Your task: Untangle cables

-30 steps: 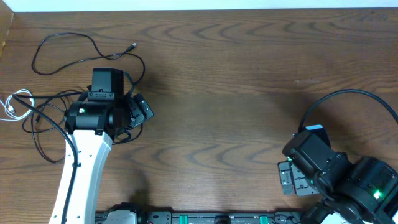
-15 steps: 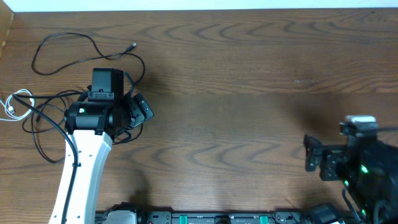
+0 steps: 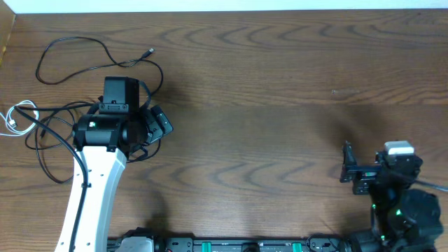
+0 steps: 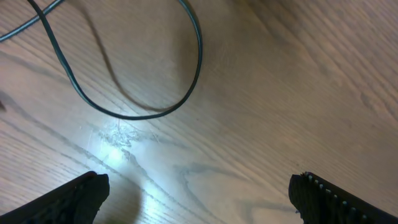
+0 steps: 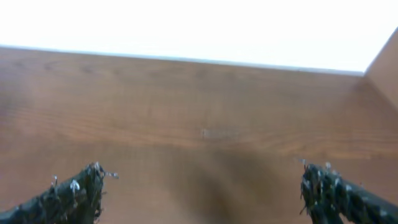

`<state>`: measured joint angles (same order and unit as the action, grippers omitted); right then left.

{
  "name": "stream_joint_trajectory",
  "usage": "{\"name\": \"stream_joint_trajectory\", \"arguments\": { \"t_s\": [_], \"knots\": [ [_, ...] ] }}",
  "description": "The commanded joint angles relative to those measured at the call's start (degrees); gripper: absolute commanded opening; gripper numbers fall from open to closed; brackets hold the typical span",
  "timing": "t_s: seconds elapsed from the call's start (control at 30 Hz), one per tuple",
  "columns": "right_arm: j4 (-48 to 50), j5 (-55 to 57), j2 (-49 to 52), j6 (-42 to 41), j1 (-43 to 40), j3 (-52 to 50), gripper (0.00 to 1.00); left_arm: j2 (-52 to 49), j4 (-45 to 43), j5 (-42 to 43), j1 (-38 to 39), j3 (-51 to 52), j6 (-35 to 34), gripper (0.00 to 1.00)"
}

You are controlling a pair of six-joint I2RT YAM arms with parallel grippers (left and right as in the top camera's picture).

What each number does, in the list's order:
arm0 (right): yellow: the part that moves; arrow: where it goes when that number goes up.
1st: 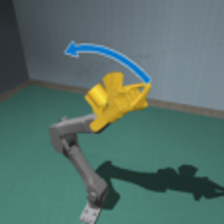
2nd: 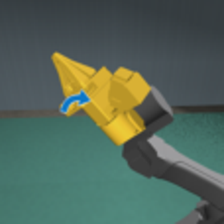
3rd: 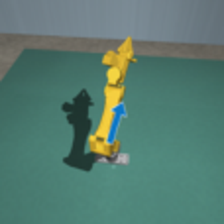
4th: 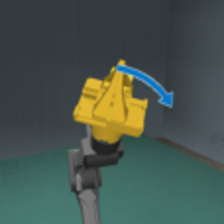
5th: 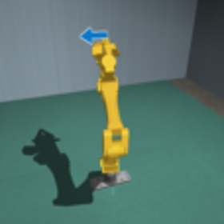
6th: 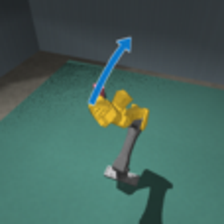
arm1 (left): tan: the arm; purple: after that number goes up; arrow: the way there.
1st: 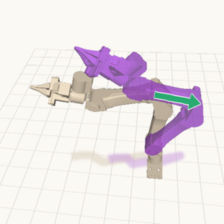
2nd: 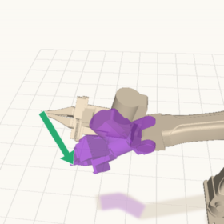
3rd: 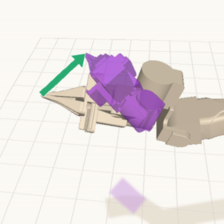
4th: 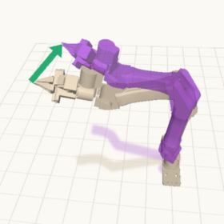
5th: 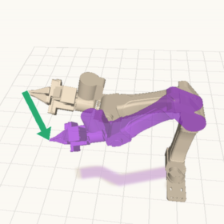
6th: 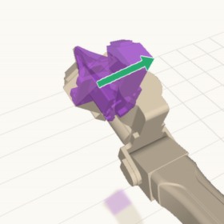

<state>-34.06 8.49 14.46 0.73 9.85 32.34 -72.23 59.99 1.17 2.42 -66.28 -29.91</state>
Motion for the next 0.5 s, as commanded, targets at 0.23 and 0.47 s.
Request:
{"name": "stream_joint_trajectory", "arguments": {
  "t_s": [0.23,0.47],
  "knots": [
    [20.59,-0.26,-10.34,1.68,-2.01,-18.69,0.99,-0.37,0.20,-0.50,0.17,-0.28,0.74,0.98],
    [26.43,-0.22,-13.90,1.05,-1.99,-26.05,0.99,-0.37,0.20,-0.50,0.17,-0.28,0.74,0.98]
  ]
}}
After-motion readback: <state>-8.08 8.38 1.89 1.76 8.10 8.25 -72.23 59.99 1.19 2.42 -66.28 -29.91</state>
